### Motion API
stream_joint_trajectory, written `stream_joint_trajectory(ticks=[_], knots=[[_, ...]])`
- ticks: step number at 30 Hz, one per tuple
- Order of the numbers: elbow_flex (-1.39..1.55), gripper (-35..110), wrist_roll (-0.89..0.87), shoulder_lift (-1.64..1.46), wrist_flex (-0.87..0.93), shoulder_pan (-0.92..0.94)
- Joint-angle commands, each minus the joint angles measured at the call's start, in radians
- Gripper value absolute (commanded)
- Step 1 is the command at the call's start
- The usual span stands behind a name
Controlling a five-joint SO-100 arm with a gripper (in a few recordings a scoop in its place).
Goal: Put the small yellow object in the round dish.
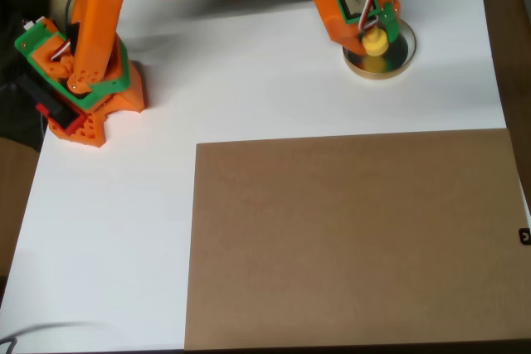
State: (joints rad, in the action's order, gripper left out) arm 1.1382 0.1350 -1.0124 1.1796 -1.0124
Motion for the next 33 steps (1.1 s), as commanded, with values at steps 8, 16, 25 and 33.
stream_joint_trajectory(ticks=[8, 16, 25, 33], knots=[[-0.106, 23, 0.012, -0.034, 0.041, -0.026], [-0.213, 26, 0.069, -0.072, 0.167, 0.023], [0.055, 24, 0.275, -0.382, 0.215, 0.114], [0.457, 24, 0.38, -0.676, 0.161, 0.206]])
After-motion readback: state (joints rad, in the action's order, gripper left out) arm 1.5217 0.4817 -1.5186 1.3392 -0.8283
